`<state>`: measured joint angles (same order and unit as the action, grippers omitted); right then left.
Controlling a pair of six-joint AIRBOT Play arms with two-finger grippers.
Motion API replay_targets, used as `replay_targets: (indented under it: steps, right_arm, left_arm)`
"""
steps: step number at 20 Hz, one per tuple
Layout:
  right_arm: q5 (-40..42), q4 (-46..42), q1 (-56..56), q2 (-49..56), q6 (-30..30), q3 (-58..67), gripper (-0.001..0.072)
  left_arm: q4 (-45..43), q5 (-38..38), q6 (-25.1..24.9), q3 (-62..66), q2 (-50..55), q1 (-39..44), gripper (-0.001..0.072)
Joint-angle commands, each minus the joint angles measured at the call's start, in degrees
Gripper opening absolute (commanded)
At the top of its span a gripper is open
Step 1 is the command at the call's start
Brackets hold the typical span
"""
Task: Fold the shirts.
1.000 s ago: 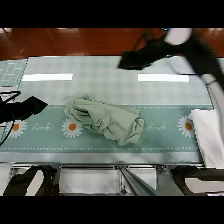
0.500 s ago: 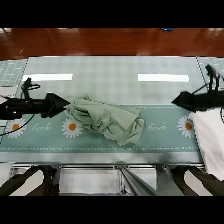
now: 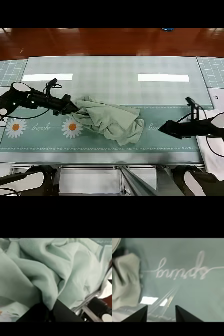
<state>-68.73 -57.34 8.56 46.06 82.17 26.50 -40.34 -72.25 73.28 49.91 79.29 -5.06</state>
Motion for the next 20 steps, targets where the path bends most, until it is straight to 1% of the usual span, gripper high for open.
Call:
replay_targets:
  steps: [1, 4, 7, 12, 14, 17, 20]
  right_arm:
    - [1.27, 3.82, -8.52, -0.46, 2.1, -2.91, 0.0408]
    - [6.88, 3.76, -17.03, -0.39, 6.54, -2.95, 0.0408]
    - [12.59, 4.31, -20.57, -0.39, 7.91, -2.71, 0.0408]
    - [12.98, 5.4, -20.63, -0.37, 9.2, -2.71, 0.0408]
    - [14.16, 4.98, -20.63, 2.08, 9.66, -2.71, 0.0408]
    - [14.32, 12.39, -24.11, 10.12, 4.17, -2.69, 0.0408]
    - [19.69, 19.26, -28.13, 16.22, -1.44, -2.69, 0.0409]
  left_arm:
    - [-2.62, -0.46, -0.87, 2.71, -0.66, 0.33, 0.0021]
    - [-2.6, -0.48, -1.31, 3.23, -1.4, 0.33, 0.0021]
    - [-2.23, -0.94, -1.66, 3.19, -1.55, 0.33, 0.0021]
    - [-2.1, -0.72, -1.7, 3.19, -1.64, 0.33, 0.0021]
    - [-2.1, -0.31, -1.7, 3.19, -1.64, 0.33, 0.0021]
    - [-2.1, -0.28, -1.7, 3.19, -1.64, 0.33, 0.0021]
    - [-1.6, -0.26, -1.68, 3.19, -1.64, 0.33, 0.0021]
